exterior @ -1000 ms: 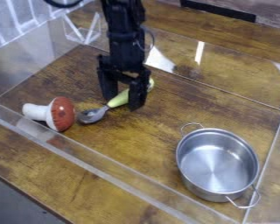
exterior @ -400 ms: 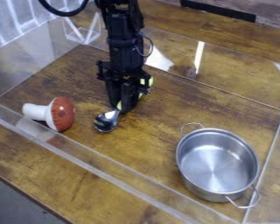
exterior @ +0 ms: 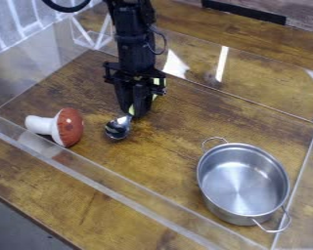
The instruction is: Move the green spoon to the right
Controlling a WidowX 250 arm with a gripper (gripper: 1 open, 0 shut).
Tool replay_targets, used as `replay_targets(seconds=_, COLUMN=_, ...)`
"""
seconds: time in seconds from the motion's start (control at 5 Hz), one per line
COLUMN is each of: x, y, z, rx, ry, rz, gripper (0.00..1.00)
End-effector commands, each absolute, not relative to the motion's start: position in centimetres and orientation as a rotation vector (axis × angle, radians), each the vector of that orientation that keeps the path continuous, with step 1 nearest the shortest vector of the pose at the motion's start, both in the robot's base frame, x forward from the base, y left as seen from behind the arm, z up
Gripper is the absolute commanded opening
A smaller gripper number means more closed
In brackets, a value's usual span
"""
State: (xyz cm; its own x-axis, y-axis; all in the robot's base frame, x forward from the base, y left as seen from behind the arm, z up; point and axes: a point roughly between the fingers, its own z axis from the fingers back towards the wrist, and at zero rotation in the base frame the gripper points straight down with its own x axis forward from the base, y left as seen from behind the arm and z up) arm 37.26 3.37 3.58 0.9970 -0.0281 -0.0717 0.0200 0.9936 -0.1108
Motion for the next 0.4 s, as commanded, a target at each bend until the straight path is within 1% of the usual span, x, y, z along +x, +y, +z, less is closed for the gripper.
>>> replay_targets(seconds=0.0, x=37.62, y=3.41, z=6.81, rx=-0.113, ry=-0.022, rz=0.007, gripper=0.00)
replay_targets(seconds=0.2, x=37.56, y=2.88, z=7.40, rx=-0.122, ry=-0.038, rz=0.019, gripper=0.00)
